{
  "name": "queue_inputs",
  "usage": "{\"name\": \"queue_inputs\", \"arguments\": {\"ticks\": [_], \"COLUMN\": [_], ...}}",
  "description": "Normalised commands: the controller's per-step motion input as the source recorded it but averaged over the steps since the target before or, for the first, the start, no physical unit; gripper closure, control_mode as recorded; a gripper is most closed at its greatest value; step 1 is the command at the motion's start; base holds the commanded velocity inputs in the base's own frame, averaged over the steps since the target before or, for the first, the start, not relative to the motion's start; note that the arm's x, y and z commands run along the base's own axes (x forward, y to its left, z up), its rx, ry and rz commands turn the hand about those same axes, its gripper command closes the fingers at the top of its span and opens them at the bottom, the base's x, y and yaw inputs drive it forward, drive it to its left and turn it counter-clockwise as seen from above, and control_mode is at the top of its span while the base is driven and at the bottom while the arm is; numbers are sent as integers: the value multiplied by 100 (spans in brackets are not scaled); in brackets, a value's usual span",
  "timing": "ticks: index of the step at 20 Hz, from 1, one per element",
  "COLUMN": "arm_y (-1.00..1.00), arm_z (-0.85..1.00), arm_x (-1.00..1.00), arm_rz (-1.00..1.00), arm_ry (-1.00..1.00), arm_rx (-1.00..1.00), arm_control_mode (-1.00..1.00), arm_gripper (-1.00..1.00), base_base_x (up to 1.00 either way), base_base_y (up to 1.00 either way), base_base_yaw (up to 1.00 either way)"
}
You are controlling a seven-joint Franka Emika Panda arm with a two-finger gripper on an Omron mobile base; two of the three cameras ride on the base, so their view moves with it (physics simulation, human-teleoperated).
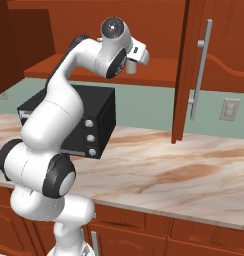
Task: Move the mayonnaise and shaker from the cabinet to the dining counter.
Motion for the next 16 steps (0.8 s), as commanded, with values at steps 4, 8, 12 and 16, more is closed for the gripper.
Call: {"name": "queue_inputs", "arguments": {"ticks": [4, 8, 12, 16], "arm_y": [-12, -7, 0, 0], "arm_z": [-4, -6, -16, -16], "arm_x": [26, 26, 14, 16], "arm_rz": [1, 0, 1, 4], "arm_ry": [0, 0, 0, 0], "arm_rx": [0, 0, 0, 0], "arm_control_mode": [-100, -100, -100, -100], "arm_gripper": [-100, -100, -100, -100], "base_base_x": [0, 0, 0, 0], "base_base_y": [0, 0, 0, 0], "base_base_yaw": [0, 0, 0, 0]}}
